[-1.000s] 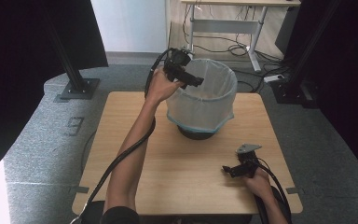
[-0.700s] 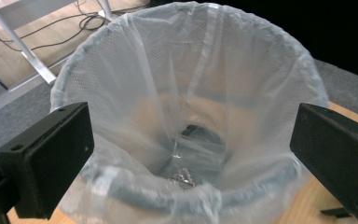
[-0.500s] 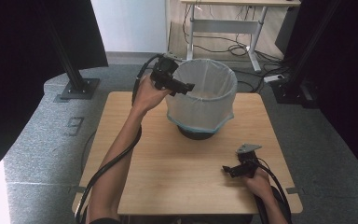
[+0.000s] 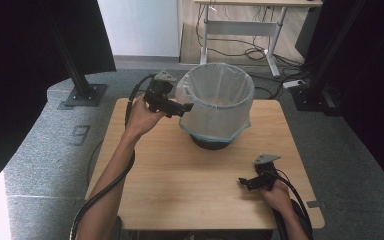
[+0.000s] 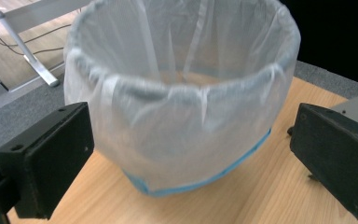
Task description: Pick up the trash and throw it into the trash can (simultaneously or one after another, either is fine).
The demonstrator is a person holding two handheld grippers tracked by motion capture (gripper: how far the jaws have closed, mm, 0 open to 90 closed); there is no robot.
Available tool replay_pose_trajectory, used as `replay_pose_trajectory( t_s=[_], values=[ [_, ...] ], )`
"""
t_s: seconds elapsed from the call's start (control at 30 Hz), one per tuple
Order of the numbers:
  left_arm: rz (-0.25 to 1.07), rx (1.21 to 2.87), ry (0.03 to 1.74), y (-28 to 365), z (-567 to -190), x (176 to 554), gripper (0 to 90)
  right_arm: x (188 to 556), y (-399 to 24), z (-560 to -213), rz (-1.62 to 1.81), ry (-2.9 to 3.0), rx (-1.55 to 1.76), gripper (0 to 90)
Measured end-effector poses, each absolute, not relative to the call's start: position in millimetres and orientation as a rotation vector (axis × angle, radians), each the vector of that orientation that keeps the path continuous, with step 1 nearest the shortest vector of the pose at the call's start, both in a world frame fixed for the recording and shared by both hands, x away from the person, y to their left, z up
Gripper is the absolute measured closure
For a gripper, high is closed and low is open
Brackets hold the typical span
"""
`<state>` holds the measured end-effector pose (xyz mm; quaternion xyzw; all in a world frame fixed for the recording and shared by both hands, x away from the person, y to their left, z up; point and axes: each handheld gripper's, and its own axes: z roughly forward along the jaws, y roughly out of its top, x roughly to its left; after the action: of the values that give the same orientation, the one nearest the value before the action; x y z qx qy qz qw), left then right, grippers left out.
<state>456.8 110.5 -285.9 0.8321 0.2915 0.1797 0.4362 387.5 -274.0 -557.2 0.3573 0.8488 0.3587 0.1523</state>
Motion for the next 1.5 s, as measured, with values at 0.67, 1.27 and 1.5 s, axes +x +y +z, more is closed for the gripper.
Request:
replay_pose_trajectory(
  t_s=[0.67, 1.27, 1.5],
  values=[
    [0.419, 2.026, 0.781, 161, -349, 422, 0.0, 387, -274, -557, 1.029, 2.435, 1.027, 0.0],
    [0.401, 2.03, 0.808, 171, -428, 395, 0.0, 387, -274, -557, 1.032, 2.432, 1.028, 0.0],
    [0.382, 2.028, 0.837, 176, -469, 385, 0.0, 387, -274, -557, 1.032, 2.432, 1.028, 0.0]
  ],
)
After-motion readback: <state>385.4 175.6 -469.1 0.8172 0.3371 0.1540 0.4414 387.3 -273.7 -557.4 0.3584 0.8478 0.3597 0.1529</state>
